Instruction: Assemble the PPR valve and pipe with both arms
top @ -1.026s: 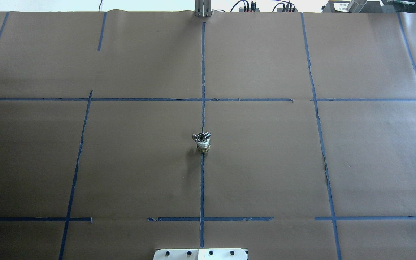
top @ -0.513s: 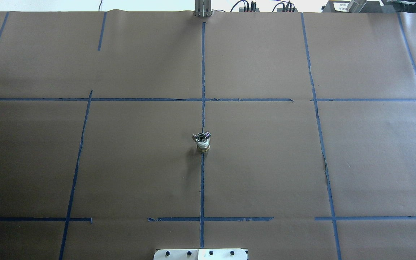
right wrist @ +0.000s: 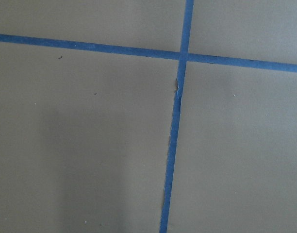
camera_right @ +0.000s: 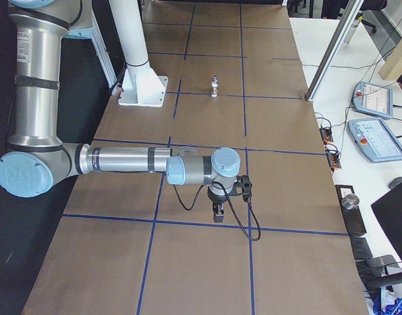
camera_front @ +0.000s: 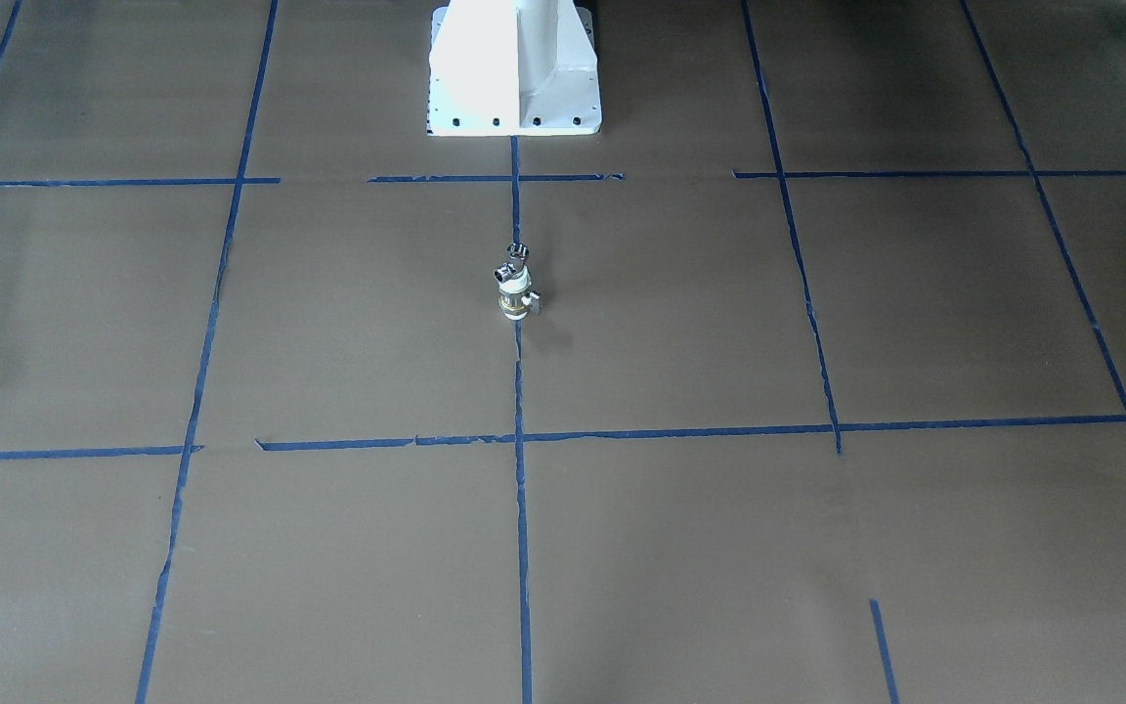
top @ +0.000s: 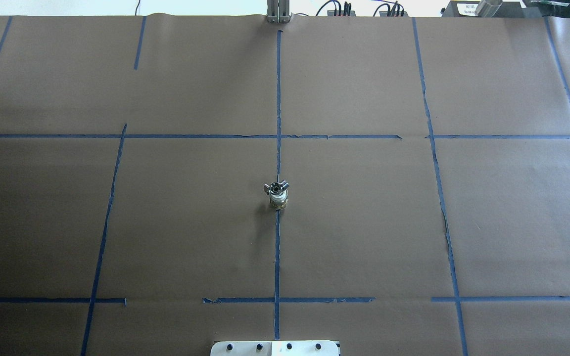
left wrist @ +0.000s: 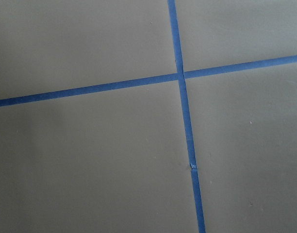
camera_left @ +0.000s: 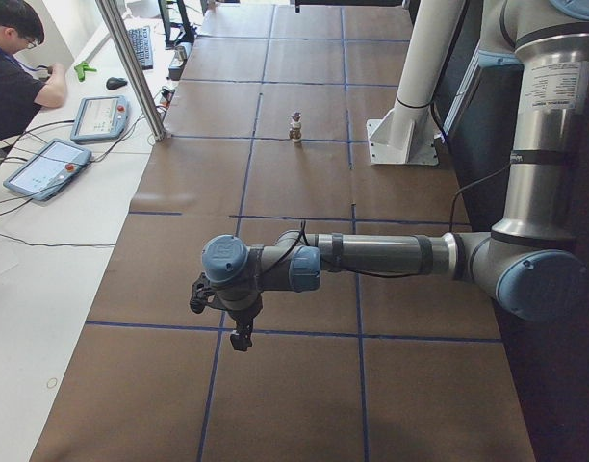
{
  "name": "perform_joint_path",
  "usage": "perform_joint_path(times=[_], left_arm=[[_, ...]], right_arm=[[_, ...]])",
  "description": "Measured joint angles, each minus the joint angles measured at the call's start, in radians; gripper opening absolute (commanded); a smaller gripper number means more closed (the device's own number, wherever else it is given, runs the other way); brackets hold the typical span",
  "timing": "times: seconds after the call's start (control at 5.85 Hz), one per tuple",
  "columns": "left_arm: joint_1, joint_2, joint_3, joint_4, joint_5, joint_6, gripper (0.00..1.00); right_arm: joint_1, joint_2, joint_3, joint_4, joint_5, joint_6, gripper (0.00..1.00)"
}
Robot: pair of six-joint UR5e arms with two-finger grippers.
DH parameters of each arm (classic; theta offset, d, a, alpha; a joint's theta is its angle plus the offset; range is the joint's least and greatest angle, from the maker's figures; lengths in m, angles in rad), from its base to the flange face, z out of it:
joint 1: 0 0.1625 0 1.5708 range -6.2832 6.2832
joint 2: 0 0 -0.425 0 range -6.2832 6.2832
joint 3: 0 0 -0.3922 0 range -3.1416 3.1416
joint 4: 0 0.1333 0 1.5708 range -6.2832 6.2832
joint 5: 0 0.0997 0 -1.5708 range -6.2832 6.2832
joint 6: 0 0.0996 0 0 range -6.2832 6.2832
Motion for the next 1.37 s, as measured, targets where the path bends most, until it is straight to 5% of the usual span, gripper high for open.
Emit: perform_joint_path(times=[1.37], left_arm=[[0.009, 0.049, -0.015, -0.006, -0.012, 0.001, 1.0]], right_arm=[[-0.003, 0.007, -0.009, 0.013, 0.006, 0.003, 1.0]])
